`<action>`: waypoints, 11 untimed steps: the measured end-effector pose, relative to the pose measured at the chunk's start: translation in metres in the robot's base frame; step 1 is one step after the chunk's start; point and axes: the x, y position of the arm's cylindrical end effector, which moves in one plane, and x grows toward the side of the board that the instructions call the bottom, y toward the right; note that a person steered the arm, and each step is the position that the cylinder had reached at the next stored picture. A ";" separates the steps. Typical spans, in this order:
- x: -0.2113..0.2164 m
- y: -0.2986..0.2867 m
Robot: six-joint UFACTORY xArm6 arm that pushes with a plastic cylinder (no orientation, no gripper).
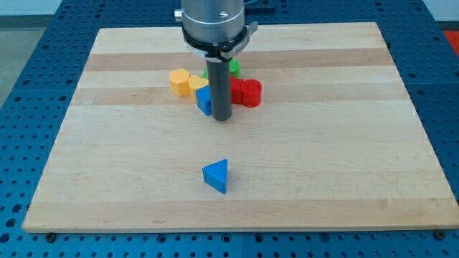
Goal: Place the blue triangle diagonally towards the bottom left side of the blue cube
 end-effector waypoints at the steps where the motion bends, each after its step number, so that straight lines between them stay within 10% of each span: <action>1: 0.017 0.030; 4: 0.150 0.053; 11: 0.072 -0.031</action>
